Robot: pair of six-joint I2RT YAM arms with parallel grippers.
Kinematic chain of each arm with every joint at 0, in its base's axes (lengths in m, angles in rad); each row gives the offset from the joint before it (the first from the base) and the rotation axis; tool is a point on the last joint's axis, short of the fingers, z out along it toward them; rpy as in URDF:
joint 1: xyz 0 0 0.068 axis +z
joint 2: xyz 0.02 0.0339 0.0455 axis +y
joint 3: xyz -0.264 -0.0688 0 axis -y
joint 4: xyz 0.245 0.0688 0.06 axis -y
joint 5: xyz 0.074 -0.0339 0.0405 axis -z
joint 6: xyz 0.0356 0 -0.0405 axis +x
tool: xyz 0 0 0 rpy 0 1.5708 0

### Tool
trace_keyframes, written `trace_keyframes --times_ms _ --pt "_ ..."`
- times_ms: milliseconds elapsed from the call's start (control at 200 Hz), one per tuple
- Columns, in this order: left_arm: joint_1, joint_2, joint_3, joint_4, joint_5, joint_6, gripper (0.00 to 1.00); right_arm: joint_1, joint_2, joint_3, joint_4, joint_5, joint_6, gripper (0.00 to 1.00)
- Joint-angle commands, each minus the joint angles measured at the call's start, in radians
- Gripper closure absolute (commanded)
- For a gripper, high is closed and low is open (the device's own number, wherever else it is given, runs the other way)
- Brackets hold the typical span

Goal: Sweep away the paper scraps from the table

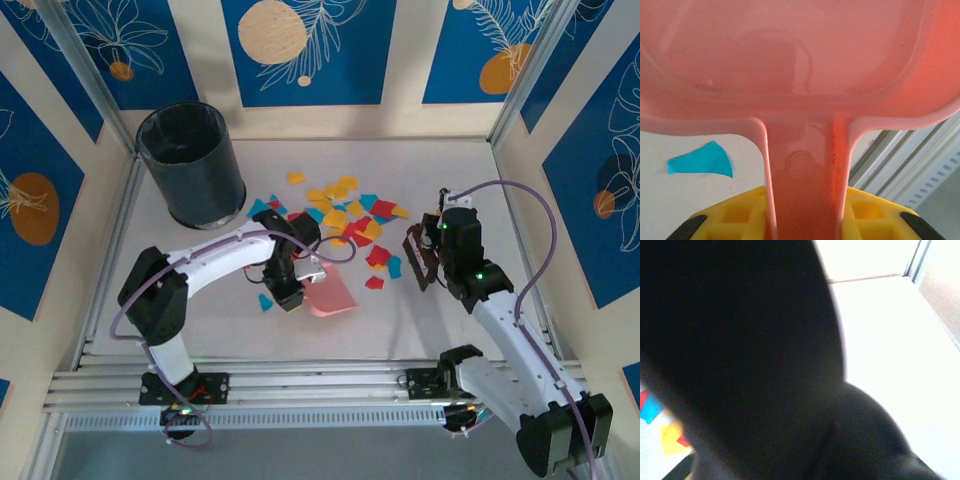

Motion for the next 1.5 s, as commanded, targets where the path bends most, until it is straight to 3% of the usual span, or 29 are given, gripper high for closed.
trace_keyframes --times_ms 0,530,1490 --pt "-0.016 0.039 0.049 -0.048 0.035 0.027 1.00 0.010 0.001 0.004 0.060 0.060 -0.064 1.00" --pt "-0.036 0.170 0.162 -0.049 0.013 0.015 1.00 0.016 0.045 -0.099 0.207 -0.010 -0.073 1.00" --pt "-0.034 0.374 0.375 -0.031 -0.056 -0.034 1.00 0.088 0.134 -0.106 0.200 -0.192 0.058 1.00"
